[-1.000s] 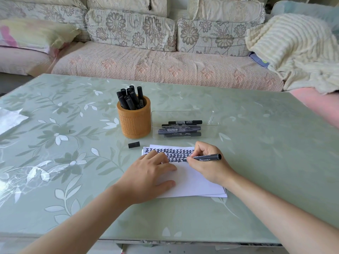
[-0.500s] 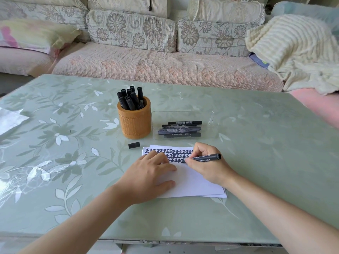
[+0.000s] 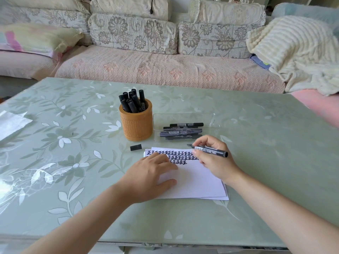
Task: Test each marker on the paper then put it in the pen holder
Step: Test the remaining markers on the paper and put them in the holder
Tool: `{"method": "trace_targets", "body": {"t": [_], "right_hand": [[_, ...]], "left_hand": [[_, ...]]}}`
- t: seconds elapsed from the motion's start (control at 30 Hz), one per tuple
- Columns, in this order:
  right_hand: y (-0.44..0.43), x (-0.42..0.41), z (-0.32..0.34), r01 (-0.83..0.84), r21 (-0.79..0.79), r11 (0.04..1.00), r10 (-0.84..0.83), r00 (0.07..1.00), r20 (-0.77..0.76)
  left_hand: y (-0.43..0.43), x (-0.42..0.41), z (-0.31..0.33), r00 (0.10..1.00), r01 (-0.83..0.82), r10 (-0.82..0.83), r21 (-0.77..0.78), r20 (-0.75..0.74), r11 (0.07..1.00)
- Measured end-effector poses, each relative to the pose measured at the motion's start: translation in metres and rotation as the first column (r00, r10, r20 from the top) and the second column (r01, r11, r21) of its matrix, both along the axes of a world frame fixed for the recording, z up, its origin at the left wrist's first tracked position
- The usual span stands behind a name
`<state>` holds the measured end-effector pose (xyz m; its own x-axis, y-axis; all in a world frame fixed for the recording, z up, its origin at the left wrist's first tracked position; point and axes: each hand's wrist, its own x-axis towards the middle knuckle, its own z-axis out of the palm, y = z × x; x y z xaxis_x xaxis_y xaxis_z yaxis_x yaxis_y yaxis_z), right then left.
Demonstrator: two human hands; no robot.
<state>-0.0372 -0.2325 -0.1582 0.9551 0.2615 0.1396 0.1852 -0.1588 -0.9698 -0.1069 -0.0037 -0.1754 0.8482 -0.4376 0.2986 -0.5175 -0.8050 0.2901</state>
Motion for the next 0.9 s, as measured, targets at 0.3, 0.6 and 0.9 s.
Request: {"method": "trace_targets", "body": {"t": [0.3,0.6,0.9], "right_hand": [[0.0,0.002,0.025,-0.207,-0.164,0.965,0.22,0.973,0.069],[0.02,0.003,0.032,-0.233,-0.316,0.92,0.258,0.965,0.039],[0.024,0.011,0.027,0.006,-0.491,0.871,0.109,0.972,0.207]], "left_hand": [[0.05,0.024,0.018,0.889,-0.417,0.43,-0.108,0.159,0.903],[0.062,0.03,0.002,0.832,-0.554,0.553,0.059,0.036,0.83],[0.06,0.029,0.02,0.895,-0.426,0.443,-0.192,0.051,0.884]]}}
